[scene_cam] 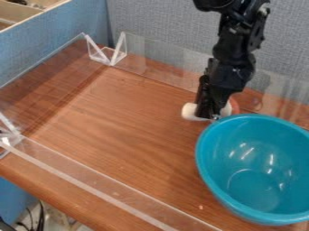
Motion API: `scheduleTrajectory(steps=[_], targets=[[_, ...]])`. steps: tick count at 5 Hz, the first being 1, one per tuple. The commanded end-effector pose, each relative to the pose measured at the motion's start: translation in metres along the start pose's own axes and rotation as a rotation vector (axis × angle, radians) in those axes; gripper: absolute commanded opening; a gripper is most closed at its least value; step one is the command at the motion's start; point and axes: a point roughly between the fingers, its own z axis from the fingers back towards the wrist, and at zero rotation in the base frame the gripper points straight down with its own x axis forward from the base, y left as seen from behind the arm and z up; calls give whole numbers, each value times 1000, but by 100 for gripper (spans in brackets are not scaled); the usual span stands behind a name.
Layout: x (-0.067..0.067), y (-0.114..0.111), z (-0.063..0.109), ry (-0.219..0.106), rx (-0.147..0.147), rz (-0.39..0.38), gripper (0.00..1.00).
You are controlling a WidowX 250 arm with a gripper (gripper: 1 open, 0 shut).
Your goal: Put the mushroom in the blue bowl
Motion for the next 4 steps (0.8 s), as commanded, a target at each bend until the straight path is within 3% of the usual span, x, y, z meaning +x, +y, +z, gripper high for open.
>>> scheduleTrajectory(steps=[1,4], targets=[[7,8,41,-74,92,3,0],[8,5,51,-91,118,14,0]])
